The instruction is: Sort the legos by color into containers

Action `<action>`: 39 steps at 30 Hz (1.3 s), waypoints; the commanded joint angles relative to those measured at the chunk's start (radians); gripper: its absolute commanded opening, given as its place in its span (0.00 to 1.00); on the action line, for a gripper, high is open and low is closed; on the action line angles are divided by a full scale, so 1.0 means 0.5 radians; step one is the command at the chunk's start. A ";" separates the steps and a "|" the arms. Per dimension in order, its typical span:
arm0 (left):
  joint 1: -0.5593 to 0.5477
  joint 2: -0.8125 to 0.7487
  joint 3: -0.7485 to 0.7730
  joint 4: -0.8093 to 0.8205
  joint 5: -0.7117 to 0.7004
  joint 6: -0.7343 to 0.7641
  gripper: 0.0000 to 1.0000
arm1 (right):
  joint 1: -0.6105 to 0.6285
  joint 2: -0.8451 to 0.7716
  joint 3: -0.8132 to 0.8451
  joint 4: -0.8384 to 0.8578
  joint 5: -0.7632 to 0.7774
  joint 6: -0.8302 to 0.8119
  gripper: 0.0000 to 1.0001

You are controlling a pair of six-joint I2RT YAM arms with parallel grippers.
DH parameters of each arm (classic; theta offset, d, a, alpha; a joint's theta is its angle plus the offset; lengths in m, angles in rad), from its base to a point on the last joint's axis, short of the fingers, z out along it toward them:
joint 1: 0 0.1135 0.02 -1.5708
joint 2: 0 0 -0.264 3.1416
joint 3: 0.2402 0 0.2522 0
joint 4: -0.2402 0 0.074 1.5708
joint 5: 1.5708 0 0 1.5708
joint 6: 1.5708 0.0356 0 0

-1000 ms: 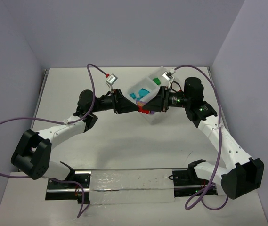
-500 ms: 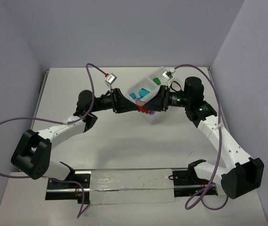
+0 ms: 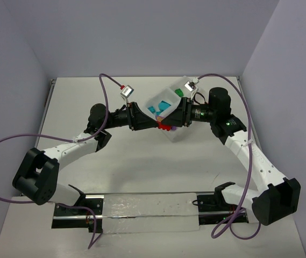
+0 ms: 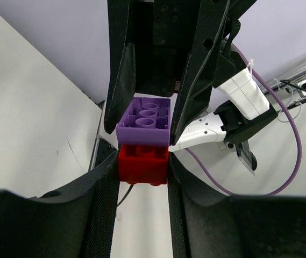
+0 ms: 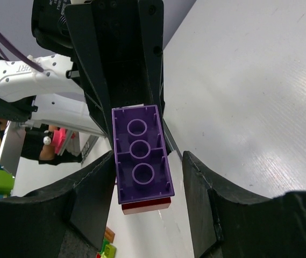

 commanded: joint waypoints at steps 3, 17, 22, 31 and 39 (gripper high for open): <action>-0.015 -0.055 0.008 0.094 0.052 0.053 0.00 | 0.008 -0.001 0.123 0.040 0.022 -0.023 0.56; -0.015 -0.069 0.017 -0.004 0.052 0.131 0.00 | 0.008 -0.011 0.066 0.240 -0.074 0.106 0.00; -0.017 -0.165 0.047 -0.330 -0.012 0.340 0.00 | -0.019 0.048 0.030 0.442 -0.195 0.365 0.00; -0.015 -0.236 0.025 -0.530 -0.057 0.456 0.00 | -0.035 0.076 0.068 0.518 -0.105 0.580 0.00; 0.005 -0.420 0.040 -1.116 -0.301 0.676 0.00 | -0.040 -0.010 0.316 -0.449 1.024 -0.081 0.00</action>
